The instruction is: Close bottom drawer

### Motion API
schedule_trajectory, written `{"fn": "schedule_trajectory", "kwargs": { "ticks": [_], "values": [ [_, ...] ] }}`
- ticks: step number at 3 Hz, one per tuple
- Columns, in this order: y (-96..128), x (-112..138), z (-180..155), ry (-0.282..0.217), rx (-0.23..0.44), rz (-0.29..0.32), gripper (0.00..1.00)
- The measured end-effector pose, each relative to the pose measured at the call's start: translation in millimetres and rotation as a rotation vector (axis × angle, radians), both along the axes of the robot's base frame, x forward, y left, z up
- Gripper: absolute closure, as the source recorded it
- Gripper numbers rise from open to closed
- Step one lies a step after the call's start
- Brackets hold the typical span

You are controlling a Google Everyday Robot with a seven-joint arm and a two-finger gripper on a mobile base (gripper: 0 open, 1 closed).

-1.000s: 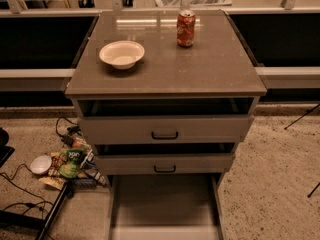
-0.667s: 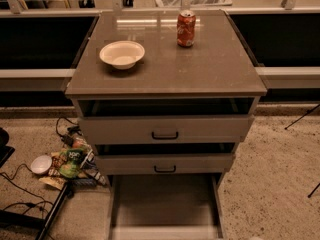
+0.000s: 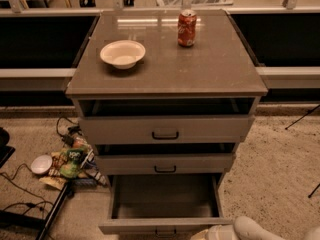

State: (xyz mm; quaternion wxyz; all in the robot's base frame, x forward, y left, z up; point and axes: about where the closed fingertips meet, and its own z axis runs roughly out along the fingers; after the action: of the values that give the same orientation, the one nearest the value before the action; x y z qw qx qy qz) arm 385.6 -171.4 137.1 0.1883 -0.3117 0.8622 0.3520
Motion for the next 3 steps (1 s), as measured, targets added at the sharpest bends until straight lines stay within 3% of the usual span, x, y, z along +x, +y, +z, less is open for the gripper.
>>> {"fn": "schedule_trajectory", "kwargs": {
  "ticks": [1,2,3],
  "values": [
    [20,41,3,-0.022,0.012,0.018,1.00],
    [20,41,3,-0.022,0.012,0.018,1.00],
    [21,74,4,-0.035,0.022,0.019,1.00]
  ]
}}
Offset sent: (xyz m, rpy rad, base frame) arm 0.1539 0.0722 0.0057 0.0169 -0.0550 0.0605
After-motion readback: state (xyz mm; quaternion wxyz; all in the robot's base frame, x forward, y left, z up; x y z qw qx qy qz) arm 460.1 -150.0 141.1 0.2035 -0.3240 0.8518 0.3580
